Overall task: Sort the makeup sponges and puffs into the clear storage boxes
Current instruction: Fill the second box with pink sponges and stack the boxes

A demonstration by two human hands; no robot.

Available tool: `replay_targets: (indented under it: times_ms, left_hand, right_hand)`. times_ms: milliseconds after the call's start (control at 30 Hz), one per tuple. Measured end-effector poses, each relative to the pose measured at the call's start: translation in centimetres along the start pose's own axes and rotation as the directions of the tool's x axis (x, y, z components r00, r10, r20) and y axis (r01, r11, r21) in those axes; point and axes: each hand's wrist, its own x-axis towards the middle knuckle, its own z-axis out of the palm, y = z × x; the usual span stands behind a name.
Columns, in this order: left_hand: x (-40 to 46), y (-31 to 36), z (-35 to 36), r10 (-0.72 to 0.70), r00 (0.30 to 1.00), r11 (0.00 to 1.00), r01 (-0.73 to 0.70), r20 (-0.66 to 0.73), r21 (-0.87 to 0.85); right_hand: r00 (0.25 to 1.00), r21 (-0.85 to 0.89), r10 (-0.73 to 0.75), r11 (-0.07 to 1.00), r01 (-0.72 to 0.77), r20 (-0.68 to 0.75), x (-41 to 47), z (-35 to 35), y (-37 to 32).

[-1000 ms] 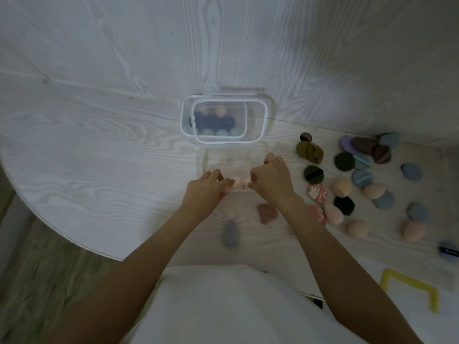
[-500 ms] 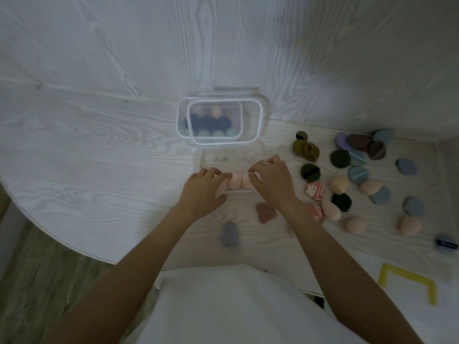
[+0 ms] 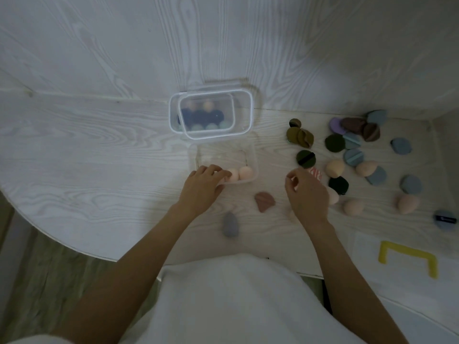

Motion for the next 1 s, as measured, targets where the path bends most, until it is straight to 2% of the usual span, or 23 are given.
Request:
replay_targets:
  times_ms: [67, 100, 233, 300, 467, 567, 667, 833, 900, 933, 1000]
  left_hand:
    - [-0.1, 0.0, 0.1, 0.001, 1.0, 1.0, -0.001, -0.004, 0.007]
    - [-0.1, 0.0, 0.2, 0.003, 1.0, 1.0, -0.003, -0.008, 0.011]
    - [-0.1, 0.0, 0.2, 0.006, 1.0, 1.0, -0.006, -0.004, 0.016]
    - [-0.1, -0.1, 0.2, 0.015, 1.0, 1.0, -0.015, -0.007, 0.021]
    - [0.0, -0.3, 0.2, 0.014, 1.0, 1.0, -0.014, -0.002, 0.014]
    - [-0.1, -0.4, 0.3, 0.018, 1.0, 1.0, -0.018, -0.01, 0.007]
    - [-0.1, -0.5, 0.4, 0.015, 1.0, 1.0, -0.015, -0.015, 0.004]
    - [0.1, -0.3, 0.3, -0.002, 1.0, 1.0, 0.002, -0.022, -0.024]
    - [0.1, -0.3, 0.3, -0.009, 0.999, 1.0, 0.008, -0.035, -0.024]
    - [0.1, -0.3, 0.4, -0.009, 0.999, 1.0, 0.008, -0.042, -0.025]
    - [0.1, -0.3, 0.4, -0.007, 0.999, 1.0, 0.006, -0.047, -0.026]
  right_hand:
    - [0.964, -0.136, 0.232, 0.967, -0.215, 0.13, -2.0, 0.0, 1.9]
    - [0.937, -0.175, 0.296, 0.948, -0.265, 0.187, -2.8, 0.3, 2.5]
    - [0.896, -0.247, 0.346, 0.927, -0.282, 0.277, -4.4, 1.4, 3.5]
    - [0.907, -0.201, 0.325, 0.94, -0.277, 0.268, -4.4, 1.3, 3.5]
    - [0.979, 0.218, 0.143, 0.961, -0.172, 0.142, -1.8, -1.6, 0.0]
    - [0.987, 0.338, -0.009, 0.94, -0.047, 0.163, 1.3, -2.5, -3.6]
    - [0.969, 0.411, -0.104, 0.911, 0.003, 0.225, 4.1, -1.3, -6.1]
    - [0.941, 0.335, -0.237, 0.93, 0.149, 0.24, 6.8, 1.4, -8.0]
    - [0.923, 0.114, -0.345, 0.937, 0.33, 0.168, 7.4, 2.6, -8.0]
    - [0.899, -0.017, -0.413, 0.908, 0.42, 0.144, 7.7, 3.2, -7.7]
    - [0.847, -0.119, -0.511, 0.841, 0.528, 0.145, 8.0, 4.2, -7.2]
